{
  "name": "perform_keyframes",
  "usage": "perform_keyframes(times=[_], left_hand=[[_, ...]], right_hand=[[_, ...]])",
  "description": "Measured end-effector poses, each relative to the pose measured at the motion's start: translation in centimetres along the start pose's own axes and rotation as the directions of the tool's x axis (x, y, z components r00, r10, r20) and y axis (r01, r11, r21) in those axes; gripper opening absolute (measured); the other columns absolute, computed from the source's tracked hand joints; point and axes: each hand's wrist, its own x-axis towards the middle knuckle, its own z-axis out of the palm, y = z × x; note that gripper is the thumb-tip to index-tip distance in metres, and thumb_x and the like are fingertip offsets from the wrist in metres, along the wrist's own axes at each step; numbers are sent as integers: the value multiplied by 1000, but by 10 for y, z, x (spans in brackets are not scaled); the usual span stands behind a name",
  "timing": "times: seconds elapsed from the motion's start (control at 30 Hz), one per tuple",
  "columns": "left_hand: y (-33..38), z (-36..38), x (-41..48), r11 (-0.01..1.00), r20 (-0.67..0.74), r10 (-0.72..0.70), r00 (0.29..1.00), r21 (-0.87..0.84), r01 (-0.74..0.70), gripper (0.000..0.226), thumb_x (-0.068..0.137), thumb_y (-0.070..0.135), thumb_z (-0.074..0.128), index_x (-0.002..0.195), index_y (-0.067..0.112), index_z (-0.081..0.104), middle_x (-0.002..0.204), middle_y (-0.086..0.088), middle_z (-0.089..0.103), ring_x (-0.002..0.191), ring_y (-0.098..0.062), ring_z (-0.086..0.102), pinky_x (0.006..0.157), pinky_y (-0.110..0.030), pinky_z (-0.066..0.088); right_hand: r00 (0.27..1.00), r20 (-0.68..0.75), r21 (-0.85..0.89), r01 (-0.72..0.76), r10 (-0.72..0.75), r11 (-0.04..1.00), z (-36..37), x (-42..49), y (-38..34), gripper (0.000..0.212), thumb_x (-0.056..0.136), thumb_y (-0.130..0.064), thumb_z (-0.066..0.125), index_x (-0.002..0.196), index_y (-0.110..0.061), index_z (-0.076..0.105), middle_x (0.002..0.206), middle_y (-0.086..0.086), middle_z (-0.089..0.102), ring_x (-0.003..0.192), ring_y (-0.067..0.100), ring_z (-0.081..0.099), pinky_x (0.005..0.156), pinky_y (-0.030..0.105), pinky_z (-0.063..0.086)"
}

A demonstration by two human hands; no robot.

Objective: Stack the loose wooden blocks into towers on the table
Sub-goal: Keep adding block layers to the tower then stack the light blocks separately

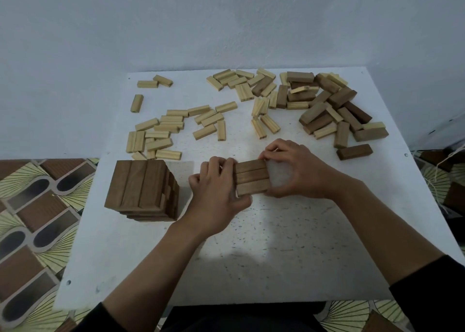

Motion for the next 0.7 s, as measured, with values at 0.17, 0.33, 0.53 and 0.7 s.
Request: perform_keyframes(times=[0.17, 0.33, 0.53, 0.7], left_hand=[[9, -8, -4, 998, 5, 60, 998, -21, -60, 62, 83, 49, 68, 134, 26, 40, 123, 3, 33, 115, -17, 35, 91, -33, 29], [31, -36, -15, 987, -36, 158, 987, -17, -159, 60, 86, 44, 68, 133, 22, 38, 121, 4, 28, 108, -12, 32, 97, -29, 38], [50, -80, -33, 972, -88, 230, 969, 64, -225, 57, 87, 48, 63, 131, 22, 37, 123, 5, 25, 110, -12, 33, 99, -26, 37], [39, -128, -44, 947, -123, 276, 953, 208, -247, 59, 79, 61, 47, 124, 23, 46, 116, 6, 38, 100, -13, 45, 89, -31, 45]], right_hand=[[996, -77, 167, 47, -34, 985, -1, -15, -2, 65, 65, -40, 90, 123, -28, 63, 119, -18, 51, 113, 7, 50, 97, 41, 46], [981, -187, 257, 106, -58, 961, -11, -31, -10, 66, 66, -30, 89, 126, -27, 61, 115, -16, 61, 110, 14, 57, 82, 42, 50], [957, -268, 267, 185, -111, 946, -29, -37, -32, 69, 69, -28, 89, 130, -30, 56, 117, -12, 64, 110, 18, 59, 84, 38, 50], [918, -337, 232, 298, -211, 926, -38, -25, -69, 69, 68, -23, 92, 128, -29, 58, 115, -13, 65, 108, 17, 58, 82, 28, 47]])
